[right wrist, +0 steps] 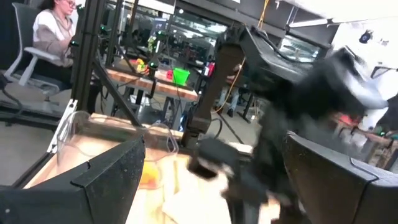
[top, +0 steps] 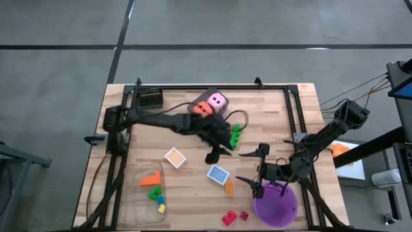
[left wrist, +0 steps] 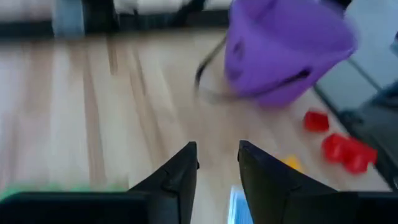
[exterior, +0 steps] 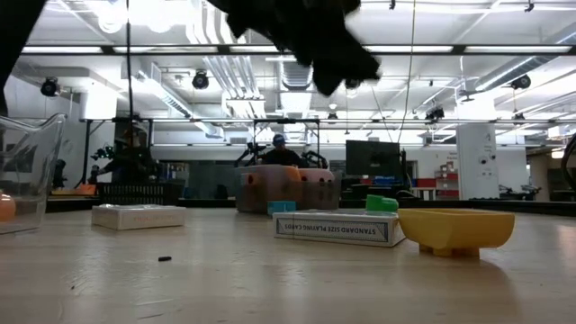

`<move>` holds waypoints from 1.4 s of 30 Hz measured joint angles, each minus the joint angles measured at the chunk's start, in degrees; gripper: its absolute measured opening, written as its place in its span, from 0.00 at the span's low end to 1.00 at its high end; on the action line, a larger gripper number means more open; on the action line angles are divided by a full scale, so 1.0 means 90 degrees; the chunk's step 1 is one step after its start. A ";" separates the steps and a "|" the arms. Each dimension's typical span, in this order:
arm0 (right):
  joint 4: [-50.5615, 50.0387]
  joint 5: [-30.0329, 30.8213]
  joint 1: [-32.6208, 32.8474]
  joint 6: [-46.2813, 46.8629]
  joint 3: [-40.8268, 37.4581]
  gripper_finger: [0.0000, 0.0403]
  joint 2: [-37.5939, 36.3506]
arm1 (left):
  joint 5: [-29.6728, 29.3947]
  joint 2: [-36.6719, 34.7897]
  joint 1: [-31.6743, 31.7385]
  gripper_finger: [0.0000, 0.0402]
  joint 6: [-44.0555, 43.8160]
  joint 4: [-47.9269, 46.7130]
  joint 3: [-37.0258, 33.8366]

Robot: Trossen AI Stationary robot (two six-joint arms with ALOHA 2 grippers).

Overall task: Pick & Place Toys
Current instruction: Put the green game piece into the transparent bin

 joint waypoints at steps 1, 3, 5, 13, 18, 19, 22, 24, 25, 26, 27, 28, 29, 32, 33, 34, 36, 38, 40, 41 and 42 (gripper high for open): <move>-0.0078 0.0002 0.0002 0.0073 -0.0009 0.91 0.0000 | -0.0090 -0.0233 -0.0056 0.31 0.0015 0.0479 -0.0344; -0.0294 0.0067 -0.0007 0.0345 -0.0013 0.91 0.0000 | -0.0352 -0.0780 -0.0129 0.32 -0.0008 0.1527 -0.1113; -0.0491 0.0311 -0.0040 0.0679 -0.0024 0.91 0.0000 | -0.0557 -0.1420 -0.0179 0.32 -0.0165 0.2528 -0.1986; -0.1674 0.0827 -0.0707 0.2196 0.0121 0.92 -0.0005 | -0.1518 -0.3806 -0.0618 0.32 -0.0513 0.4509 -0.5294; -0.4455 -0.0063 -0.1913 0.4520 0.0709 0.92 -0.0021 | -0.1999 -0.4962 -0.0780 0.32 -0.0422 0.5452 -0.6716; -0.4991 -0.0357 -0.2210 0.4989 0.0861 0.92 0.0038 | -0.2009 -0.5163 -0.0784 0.32 -0.0450 0.5694 -0.6966; -0.6134 -0.1235 -0.3033 0.5850 0.1194 0.92 0.0184 | -0.2092 -0.5597 -0.0802 0.32 -0.0472 0.6456 -0.7564; -0.6509 -0.1845 -0.3542 0.6231 0.1409 0.92 0.0256 | -0.2019 -0.5846 -0.0815 0.32 -0.0507 0.6740 -0.7819; -0.6774 -0.2120 -0.3753 0.6451 0.1491 0.92 0.0274 | -0.2030 -0.5940 -0.0813 0.32 -0.0563 0.6841 -0.7901; -0.7038 -0.2366 -0.3935 0.6688 0.1588 0.92 0.0297 | -0.2072 -0.6017 -0.0805 0.32 -0.0580 0.6935 -0.7969; -0.7255 -0.2571 -0.4114 0.6926 0.1701 0.92 0.0331 | -0.2105 -0.6101 -0.0801 0.32 -0.0595 0.6984 -0.8049; -0.7513 -0.2729 -0.4266 0.7129 0.1795 0.92 0.0381 | -0.2101 -0.6157 -0.0803 0.32 -0.0595 0.6998 -0.8105; -0.7868 -0.2873 -0.4390 0.7328 0.1873 0.92 0.0429 | -0.2088 -0.6195 -0.0807 0.32 -0.0595 0.7025 -0.8114; -0.8661 -0.3164 -0.4658 0.7862 0.2175 0.92 0.0642 | -0.2053 -0.6355 -0.0807 0.32 -0.0595 0.7021 -0.8155; -0.8913 -0.3230 -0.4717 0.8022 0.2279 0.92 0.0728 | -0.2046 -0.6363 -0.0804 0.32 -0.0594 0.7025 -0.8147; -0.9173 -0.3297 -0.4773 0.8166 0.2384 0.92 0.0847 | -0.2001 -0.6406 -0.0806 0.32 -0.0595 0.6930 -0.8150; -0.9513 -0.3513 -0.4873 0.8329 0.2601 0.92 0.1129 | -0.1913 -0.6434 -0.0806 0.32 -0.0593 0.6900 -0.8149; -0.9872 -0.3704 -0.4946 0.8420 0.2827 0.92 0.1477 | -0.1915 -0.6459 -0.0806 0.32 -0.0595 0.6821 -0.8149; -1.0075 -0.3912 -0.5015 0.8453 0.3082 0.92 0.1808 | -0.1926 -0.6471 -0.0806 0.32 -0.0632 0.6802 -0.8150; -1.0178 -0.3989 -0.5042 0.8455 0.3205 0.92 0.1991 | -0.1925 -0.6486 -0.0806 0.32 -0.0643 0.6798 -0.8150; -1.0314 -0.4061 -0.5066 0.8453 0.3322 0.92 0.2167 | -0.1922 -0.6540 -0.0806 0.32 -0.0644 0.6761 -0.8150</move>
